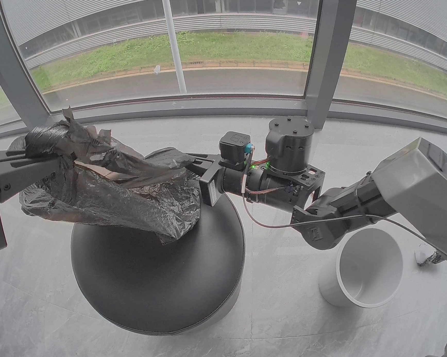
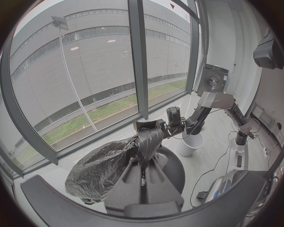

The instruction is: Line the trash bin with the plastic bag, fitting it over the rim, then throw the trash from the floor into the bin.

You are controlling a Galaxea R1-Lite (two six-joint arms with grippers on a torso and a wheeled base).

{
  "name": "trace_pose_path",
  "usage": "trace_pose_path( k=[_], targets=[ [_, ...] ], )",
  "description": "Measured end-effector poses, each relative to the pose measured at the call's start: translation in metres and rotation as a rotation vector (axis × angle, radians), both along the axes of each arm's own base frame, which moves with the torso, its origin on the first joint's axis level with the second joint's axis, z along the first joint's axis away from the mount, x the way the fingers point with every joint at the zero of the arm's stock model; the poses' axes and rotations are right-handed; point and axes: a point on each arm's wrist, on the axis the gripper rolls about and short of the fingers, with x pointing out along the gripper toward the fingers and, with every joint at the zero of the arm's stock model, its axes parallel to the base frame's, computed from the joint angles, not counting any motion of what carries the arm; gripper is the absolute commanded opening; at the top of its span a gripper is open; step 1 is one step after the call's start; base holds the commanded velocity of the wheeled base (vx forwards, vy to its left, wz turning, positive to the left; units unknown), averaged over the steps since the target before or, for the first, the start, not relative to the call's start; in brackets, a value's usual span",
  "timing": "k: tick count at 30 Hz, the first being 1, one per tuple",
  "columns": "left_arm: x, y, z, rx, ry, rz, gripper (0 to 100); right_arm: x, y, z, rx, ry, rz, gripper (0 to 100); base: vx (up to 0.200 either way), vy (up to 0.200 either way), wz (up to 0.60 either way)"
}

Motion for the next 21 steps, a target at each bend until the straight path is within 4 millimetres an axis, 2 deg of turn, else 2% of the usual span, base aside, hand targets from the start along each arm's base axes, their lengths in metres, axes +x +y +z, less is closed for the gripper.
trace_pose_path(
  k=[3,6,13,16,21],
  targets=[
    [-0.001,0.001,0.0,-0.003,0.002,0.001,0,-0.009,-0.011,0.008,-0.004,0.011,-0.004,0,0.0,0.0,0.0],
    [-0.001,0.001,-0.003,-0.004,0.011,0.001,0,-0.023,-0.027,0.026,0.009,0.024,-0.01,0,0.0,0.0,0.0],
    [0.007,-0.002,-0.011,-0.017,0.038,-0.032,0,-0.074,-0.073,0.076,-0.005,0.125,-0.023,0,0.0,0.0,0.0],
    [0.021,-0.008,-0.009,-0.052,0.013,-0.053,0,-0.099,-0.093,0.092,-0.038,0.192,-0.054,0,0.0,0.0,0.0],
    [0.058,-0.024,-0.008,-0.127,-0.008,-0.124,0,-0.139,-0.123,0.112,-0.075,0.271,-0.199,0,0.0,0.0,0.0]
  ],
)
